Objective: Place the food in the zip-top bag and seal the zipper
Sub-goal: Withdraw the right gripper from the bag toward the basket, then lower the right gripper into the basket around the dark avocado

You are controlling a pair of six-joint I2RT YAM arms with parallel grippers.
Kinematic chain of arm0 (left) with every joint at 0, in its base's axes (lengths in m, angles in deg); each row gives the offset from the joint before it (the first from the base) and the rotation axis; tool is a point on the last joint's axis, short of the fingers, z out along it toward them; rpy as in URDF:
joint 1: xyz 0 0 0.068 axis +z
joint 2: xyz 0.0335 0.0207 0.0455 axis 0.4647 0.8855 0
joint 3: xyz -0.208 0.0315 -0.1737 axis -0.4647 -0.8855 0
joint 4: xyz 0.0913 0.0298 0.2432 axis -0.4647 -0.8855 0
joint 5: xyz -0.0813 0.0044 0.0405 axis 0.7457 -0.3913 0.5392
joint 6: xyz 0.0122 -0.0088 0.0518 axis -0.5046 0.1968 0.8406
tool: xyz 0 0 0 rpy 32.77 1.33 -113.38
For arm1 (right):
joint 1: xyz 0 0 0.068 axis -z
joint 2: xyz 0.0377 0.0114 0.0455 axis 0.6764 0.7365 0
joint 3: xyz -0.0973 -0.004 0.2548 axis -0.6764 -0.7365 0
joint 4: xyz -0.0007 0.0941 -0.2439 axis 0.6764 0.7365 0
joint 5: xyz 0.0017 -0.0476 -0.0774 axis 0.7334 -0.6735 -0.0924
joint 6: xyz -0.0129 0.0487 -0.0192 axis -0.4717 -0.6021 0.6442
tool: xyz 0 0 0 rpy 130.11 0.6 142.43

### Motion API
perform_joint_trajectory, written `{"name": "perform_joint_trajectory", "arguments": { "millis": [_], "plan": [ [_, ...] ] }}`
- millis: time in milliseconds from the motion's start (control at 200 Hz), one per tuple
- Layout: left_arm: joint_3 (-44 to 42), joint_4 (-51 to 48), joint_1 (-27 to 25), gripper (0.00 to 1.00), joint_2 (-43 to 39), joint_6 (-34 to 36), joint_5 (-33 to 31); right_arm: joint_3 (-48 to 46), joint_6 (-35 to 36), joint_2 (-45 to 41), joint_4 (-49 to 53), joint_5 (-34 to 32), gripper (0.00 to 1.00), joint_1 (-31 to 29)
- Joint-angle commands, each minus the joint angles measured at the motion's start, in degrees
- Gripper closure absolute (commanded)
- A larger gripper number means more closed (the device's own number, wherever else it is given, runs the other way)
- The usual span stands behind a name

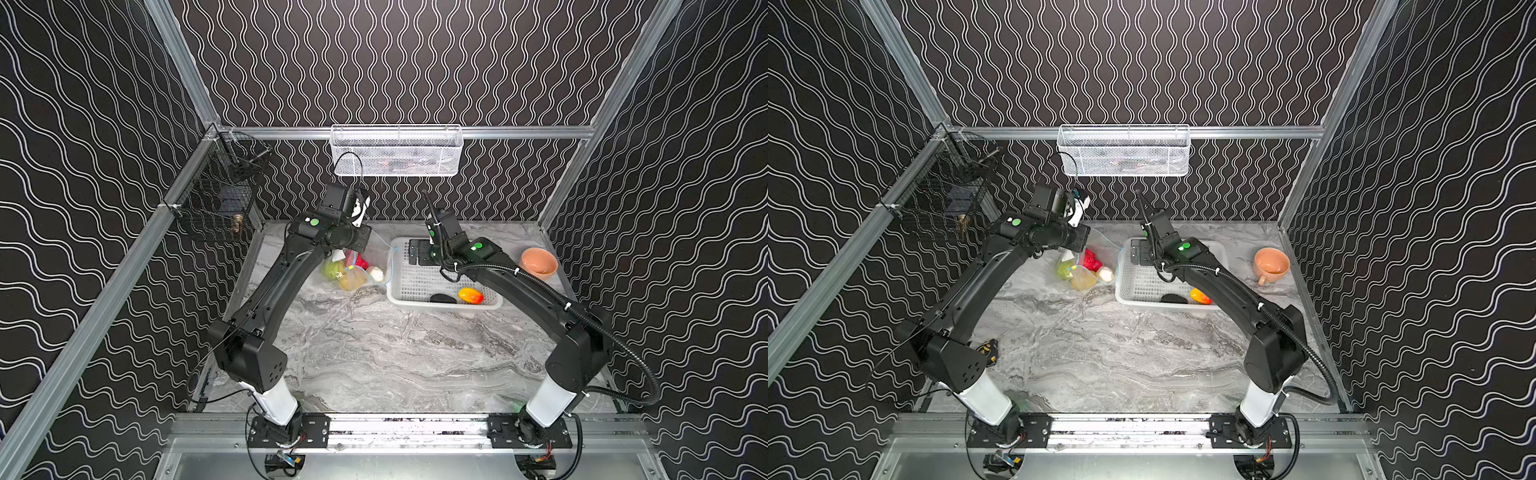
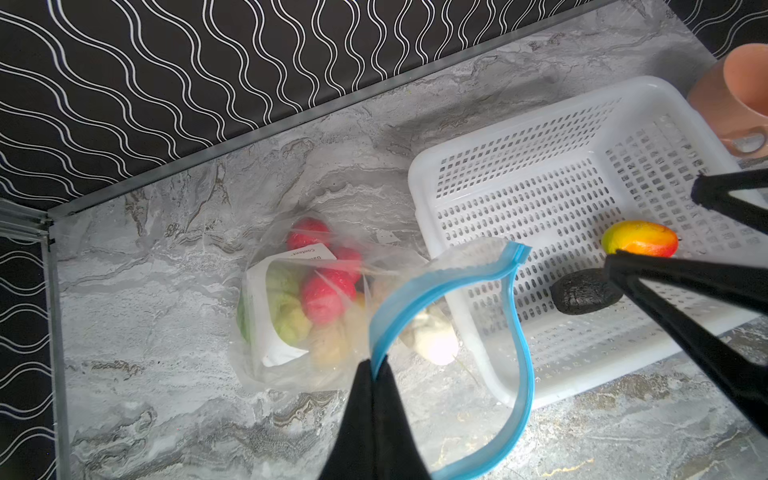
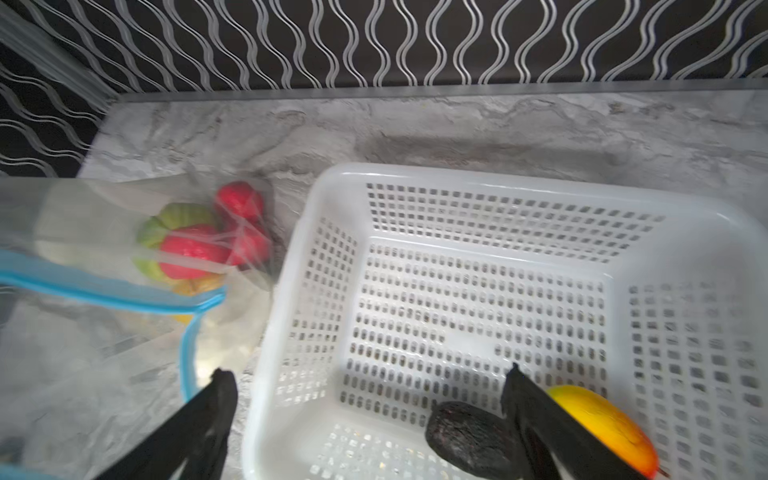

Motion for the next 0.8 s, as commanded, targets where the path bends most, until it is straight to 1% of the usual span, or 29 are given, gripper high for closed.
{"name": "perform_joint_trajectory", "arguments": {
  "millis": [0,155,260,325,415,501,596,651,736,796],
  "plan": [
    [0.5,1.2,0.0,1.00,0.3,-0.9,0.6,2.0,0.8,1.2,4.3,-3.3,0.01,0.2],
    [0.0,1.5,0.1,1.00,0.0,-0.9,0.3,3.8,3.8,3.4,6.7,-3.0,0.01,0.6],
    [-0.1,1.4,0.1,1.00,-0.1,-0.8,0.2,2.5,5.8,3.6,6.4,-3.3,0.01,0.7],
    [0.1,1.4,0.1,1.00,-0.2,-0.8,-0.1,2.9,6.0,4.2,8.2,-4.0,0.01,0.9],
    [-0.3,1.6,0.1,1.00,-0.7,-0.8,-0.2,4.1,7.2,5.4,11.6,0.2,0.01,1.9],
    [-1.0,1.9,0.1,1.00,-1.2,-0.8,-0.2,5.2,7.3,7.1,14.3,1.9,0.01,2.6],
    [-1.2,2.1,0.2,1.00,-1.4,-0.8,-0.1,6.6,7.7,8.5,17.3,1.1,0.01,2.7],
    [-1.2,2.0,0.3,1.00,-1.5,-0.9,0.1,7.6,7.9,11.3,19.0,0.3,0.01,2.8],
    [-1.2,2.1,0.4,1.00,-1.5,-1.0,0.3,8.3,7.9,12.8,21.2,-1.1,0.01,2.7],
    [-1.3,2.2,0.5,1.00,-1.5,-1.0,0.5,7.9,8.1,13.2,21.8,-0.9,0.01,2.9]
  ]
}}
